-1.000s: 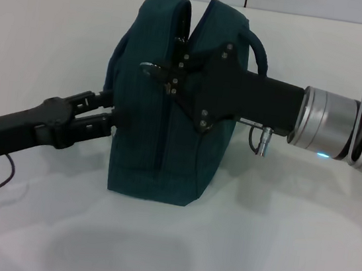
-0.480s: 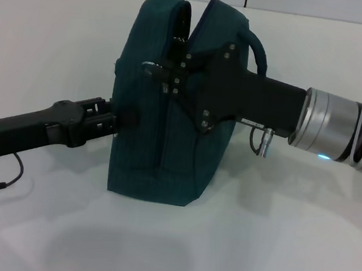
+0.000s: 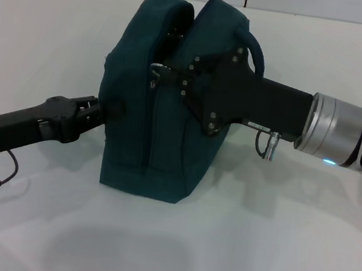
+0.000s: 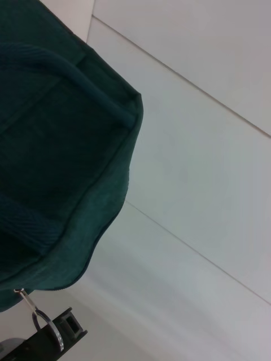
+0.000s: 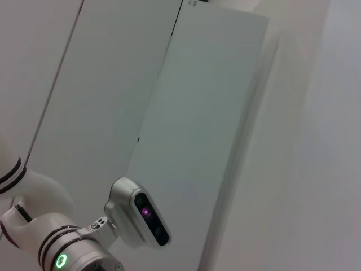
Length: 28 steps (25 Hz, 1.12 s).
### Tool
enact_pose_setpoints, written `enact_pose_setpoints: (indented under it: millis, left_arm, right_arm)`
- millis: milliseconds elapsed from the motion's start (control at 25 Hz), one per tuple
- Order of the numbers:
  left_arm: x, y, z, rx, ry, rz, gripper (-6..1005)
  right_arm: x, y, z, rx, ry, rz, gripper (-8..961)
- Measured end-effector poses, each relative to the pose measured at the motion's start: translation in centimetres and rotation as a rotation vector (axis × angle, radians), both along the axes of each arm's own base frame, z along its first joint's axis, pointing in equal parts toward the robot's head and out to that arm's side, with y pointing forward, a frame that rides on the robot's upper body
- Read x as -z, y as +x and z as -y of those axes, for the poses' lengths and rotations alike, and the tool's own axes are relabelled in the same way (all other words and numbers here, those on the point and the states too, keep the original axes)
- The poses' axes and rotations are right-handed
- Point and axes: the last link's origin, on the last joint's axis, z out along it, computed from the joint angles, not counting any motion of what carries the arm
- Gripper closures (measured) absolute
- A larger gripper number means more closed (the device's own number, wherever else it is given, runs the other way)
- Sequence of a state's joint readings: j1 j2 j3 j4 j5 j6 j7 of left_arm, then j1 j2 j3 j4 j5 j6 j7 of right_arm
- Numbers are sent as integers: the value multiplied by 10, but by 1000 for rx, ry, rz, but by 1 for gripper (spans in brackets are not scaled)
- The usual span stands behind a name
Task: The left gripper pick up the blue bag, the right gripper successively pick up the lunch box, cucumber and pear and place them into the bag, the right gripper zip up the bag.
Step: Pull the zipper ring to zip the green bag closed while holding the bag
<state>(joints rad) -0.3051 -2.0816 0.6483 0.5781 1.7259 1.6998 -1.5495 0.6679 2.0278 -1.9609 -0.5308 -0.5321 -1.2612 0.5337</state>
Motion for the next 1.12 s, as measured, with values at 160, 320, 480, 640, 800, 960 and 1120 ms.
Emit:
enact_pose_setpoints:
  millis: [160, 320, 480, 640, 800, 960, 1120]
  left_arm:
    - [1, 3, -2, 12, -5, 0, 922]
    - [2, 6, -5, 27, -7, -1, 930]
    - [4, 8, -5, 42, -11, -8, 939]
    - [4, 9, -6, 57, -8, -16, 945]
    - [5, 9, -5, 71, 4, -27, 946]
    - [6, 10, -5, 75, 0, -29, 946]
    - [7, 13, -4, 97, -17, -24, 947]
  right_arm:
    - [0, 0, 0, -2, -1, -3, 946]
    - [-1, -2, 1, -10, -2, -9, 946]
    - [-3, -6, 0, -18, 3, -19, 946]
    - [-7, -8, -3, -10, 18, -33, 946]
    - [-10, -9, -8, 3, 28, -41, 946]
    - [-13, -9, -12, 21, 26, -45, 946]
    - [-14, -7, -18, 51, 37, -40, 946]
